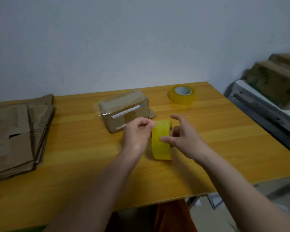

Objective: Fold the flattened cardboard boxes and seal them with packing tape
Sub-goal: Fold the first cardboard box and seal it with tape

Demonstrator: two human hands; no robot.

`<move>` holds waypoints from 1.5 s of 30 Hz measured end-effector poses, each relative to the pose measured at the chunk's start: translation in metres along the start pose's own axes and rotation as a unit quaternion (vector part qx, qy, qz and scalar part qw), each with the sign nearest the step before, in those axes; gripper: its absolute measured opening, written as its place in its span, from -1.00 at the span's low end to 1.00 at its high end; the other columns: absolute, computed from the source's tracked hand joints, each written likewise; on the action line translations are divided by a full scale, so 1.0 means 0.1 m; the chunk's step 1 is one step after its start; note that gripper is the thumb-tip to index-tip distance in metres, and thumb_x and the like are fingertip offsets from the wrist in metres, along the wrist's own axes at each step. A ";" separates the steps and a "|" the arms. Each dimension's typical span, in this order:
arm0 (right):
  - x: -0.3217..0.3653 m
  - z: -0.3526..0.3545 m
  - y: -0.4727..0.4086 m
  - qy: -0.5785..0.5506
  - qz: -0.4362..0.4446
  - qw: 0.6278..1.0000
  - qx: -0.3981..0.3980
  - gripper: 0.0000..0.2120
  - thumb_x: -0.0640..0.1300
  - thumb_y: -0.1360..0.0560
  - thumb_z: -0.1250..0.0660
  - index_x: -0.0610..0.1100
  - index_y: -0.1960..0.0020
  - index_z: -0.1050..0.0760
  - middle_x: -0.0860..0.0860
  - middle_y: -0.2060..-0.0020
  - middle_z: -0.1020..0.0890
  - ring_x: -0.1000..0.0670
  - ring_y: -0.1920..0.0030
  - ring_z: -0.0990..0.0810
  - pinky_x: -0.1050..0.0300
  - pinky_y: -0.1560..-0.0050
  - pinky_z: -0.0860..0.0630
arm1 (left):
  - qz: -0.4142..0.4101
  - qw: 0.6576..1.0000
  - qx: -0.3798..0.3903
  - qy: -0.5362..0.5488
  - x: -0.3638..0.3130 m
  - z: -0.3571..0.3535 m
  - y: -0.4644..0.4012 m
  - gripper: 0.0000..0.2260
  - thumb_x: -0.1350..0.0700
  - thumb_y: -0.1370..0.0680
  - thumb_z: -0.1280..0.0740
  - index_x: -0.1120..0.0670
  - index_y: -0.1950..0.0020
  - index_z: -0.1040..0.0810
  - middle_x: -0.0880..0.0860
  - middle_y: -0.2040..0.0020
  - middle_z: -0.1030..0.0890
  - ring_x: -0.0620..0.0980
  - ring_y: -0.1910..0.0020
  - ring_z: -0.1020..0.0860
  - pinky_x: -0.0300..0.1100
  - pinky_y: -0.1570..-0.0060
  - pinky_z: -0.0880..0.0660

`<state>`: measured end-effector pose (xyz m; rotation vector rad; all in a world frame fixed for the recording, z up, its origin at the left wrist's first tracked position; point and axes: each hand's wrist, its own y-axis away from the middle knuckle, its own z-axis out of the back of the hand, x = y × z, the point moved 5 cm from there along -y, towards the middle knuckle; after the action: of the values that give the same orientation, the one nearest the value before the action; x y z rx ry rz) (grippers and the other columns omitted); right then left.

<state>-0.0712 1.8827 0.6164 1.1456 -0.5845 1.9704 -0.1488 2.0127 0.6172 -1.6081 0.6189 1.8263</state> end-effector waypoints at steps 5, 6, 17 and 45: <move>0.00 0.07 0.01 0.379 0.087 0.921 0.023 -0.37 -0.17 -0.50 -0.35 -0.02 -0.45 -0.11 -0.09 -0.18 -0.52 -0.14 -0.21 -0.47 -0.04 -0.12 -0.46 | -0.022 0.987 0.075 -0.139 0.16 0.01 -0.04 -0.81 0.24 -0.62 -0.24 0.07 -0.11 -0.61 0.06 0.07 -0.66 -0.09 0.18 -0.58 -0.10 0.02 -0.59; -0.05 0.03 0.01 0.421 0.088 0.902 0.040 -0.37 -0.22 -0.51 -0.31 -0.03 -0.47 -0.09 -0.09 -0.20 -0.52 -0.14 -0.24 -0.44 -0.05 -0.12 -0.46 | -0.032 0.985 0.066 -0.158 0.17 0.07 -0.07 -0.79 0.23 -0.62 -0.22 0.07 -0.18 -0.59 0.06 0.07 -0.66 -0.10 0.20 -0.58 -0.09 0.02 -0.58; 0.01 -0.09 -0.11 0.394 0.061 0.916 0.032 -0.40 0.11 -0.54 -0.27 -0.03 -0.49 -0.15 -0.02 -0.35 -0.34 -0.05 -0.35 -0.33 0.09 -0.24 -0.36 | -0.074 0.853 -0.018 -0.516 -0.19 0.97 -1.29 -0.62 -0.08 -0.65 -0.12 0.04 -0.40 -0.43 0.10 -0.44 -0.37 0.12 -0.44 -0.27 0.01 -0.39 -0.25; 0.43 -1.47 -0.37 -0.230 0.052 0.954 0.186 -0.50 0.27 -0.57 -0.04 0.10 -0.44 -0.34 0.15 -0.37 -0.42 0.15 -0.36 -0.39 0.02 -0.45 -0.25 | -0.174 0.963 -0.040 -0.202 0.57 1.55 -0.05 -0.59 -0.08 -0.63 -0.09 0.05 -0.39 -0.46 -0.13 0.17 -0.48 -0.21 0.22 -0.47 -0.29 0.25 -0.47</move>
<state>-0.1307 2.0249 0.5817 1.8716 -0.5251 1.9572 -0.2570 2.1330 0.5846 -1.2404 0.0728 1.8457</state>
